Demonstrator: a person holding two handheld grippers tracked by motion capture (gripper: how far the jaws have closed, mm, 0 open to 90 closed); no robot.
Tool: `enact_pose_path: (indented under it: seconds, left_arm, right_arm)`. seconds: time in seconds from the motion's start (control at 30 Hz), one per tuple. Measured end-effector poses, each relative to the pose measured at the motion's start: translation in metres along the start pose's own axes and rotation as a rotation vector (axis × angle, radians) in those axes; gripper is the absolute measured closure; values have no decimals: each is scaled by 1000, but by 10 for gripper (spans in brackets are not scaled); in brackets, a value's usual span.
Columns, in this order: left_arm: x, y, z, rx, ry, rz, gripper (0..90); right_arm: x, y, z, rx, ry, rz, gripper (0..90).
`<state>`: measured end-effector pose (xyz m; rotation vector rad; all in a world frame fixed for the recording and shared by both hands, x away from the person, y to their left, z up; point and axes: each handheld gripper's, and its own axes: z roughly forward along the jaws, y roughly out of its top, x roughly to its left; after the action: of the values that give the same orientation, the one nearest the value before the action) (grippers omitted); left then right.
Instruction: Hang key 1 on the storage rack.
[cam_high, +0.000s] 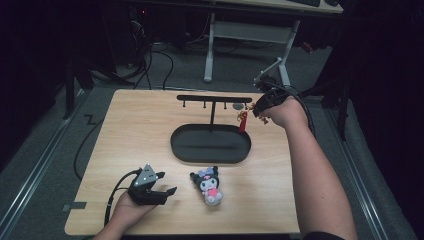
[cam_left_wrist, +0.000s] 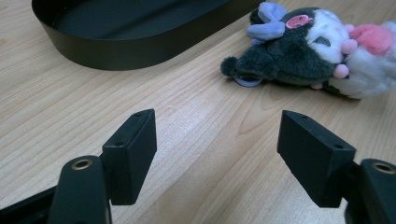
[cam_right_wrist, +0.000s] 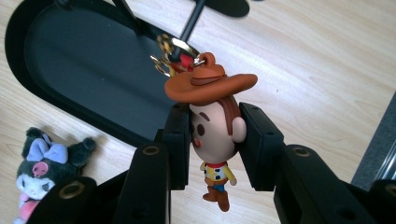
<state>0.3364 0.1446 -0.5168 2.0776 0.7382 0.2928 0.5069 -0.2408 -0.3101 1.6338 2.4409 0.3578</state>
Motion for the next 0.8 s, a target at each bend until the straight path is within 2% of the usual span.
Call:
enact_pose_path:
  seconds: [0.23,0.5,0.63,0.8]
  left_arm:
    - [-1,0,1,7,-4,3,289]
    - [-1,0,2,8,-6,7,290]
    - [-1,0,2,11,-8,10,290]
    - [-1,0,3,11,-8,15,289]
  right_arm:
    - [-5,-11,19,4,24,19,663]
    - [-8,-20,44,-29,56,50,650]
    - [-7,-23,55,-23,61,53,541]
    - [-4,-37,60,-43,76,63,508]
